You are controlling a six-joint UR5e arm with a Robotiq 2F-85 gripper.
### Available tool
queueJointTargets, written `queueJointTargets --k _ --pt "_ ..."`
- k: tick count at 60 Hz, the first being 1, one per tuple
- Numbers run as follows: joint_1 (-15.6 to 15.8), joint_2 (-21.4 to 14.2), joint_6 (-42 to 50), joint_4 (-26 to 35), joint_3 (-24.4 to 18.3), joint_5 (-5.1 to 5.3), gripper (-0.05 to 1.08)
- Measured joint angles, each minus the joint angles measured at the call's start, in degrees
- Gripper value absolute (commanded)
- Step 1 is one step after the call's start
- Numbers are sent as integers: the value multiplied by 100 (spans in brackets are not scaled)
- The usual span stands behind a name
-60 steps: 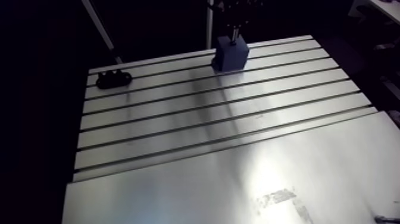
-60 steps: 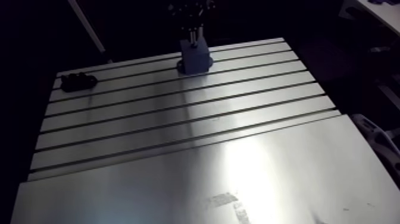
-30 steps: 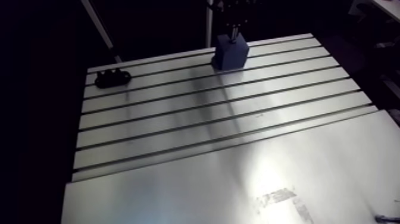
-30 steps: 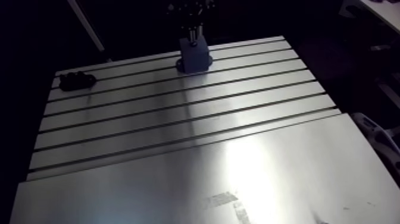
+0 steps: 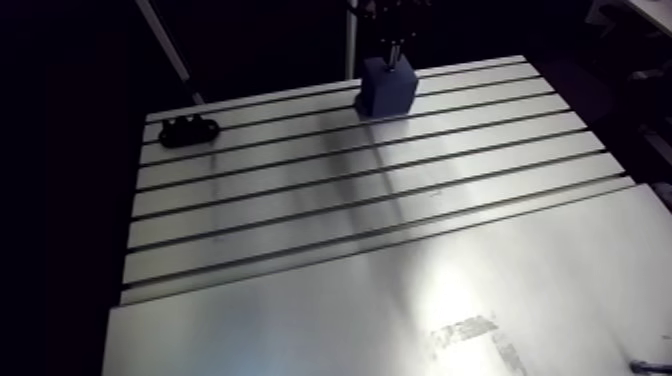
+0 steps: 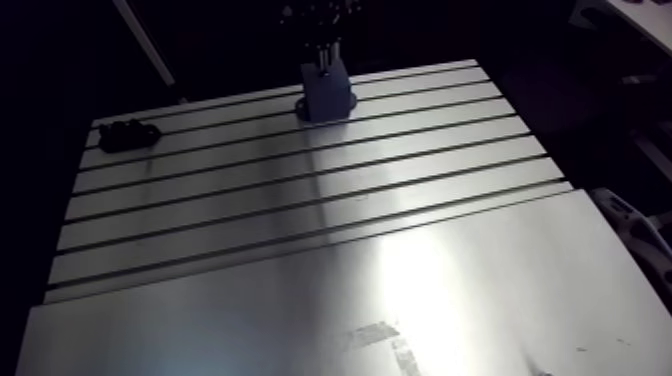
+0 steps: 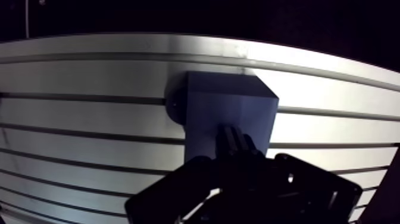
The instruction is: Pick up the M10 bolt and insert it into the hex recess until seated.
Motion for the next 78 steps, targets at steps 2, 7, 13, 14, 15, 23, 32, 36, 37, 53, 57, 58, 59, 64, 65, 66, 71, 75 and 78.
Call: queueJointTargets --k 2,7,13,14,15,23,32,36,37,53,57,58,59,64,65,66,71,75,78 --pt "-1 1 -7 0 1 -1 108" --pt "-2 4 -25 0 3 -2 108" --pt "-4 5 -35 0 5 -3 108" --pt "-4 6 -36 0 5 -4 108" --pt "-4 6 -38 0 6 -4 108" --pt "-5 7 -43 0 10 -5 108" --pt "-5 8 -48 0 18 -8 108" --pt "-5 8 -51 -1 23 -10 108" --pt "-5 8 -53 -2 24 -11 108" --pt "-2 17 -62 -9 43 -14 108" --pt "-1 22 -64 -12 46 -14 108" --pt "-1 24 -65 -12 46 -14 108" --pt "-1 25 -65 -12 46 -13 108" --pt "-2 36 -67 -15 49 -13 108" --pt "-3 38 -68 -15 49 -13 108" --pt "-3 38 -68 -16 49 -14 108" --pt "-3 41 -69 -17 49 -14 108" --pt "-4 42 -70 -18 49 -14 108" --pt "-5 43 -70 -18 48 -14 108"
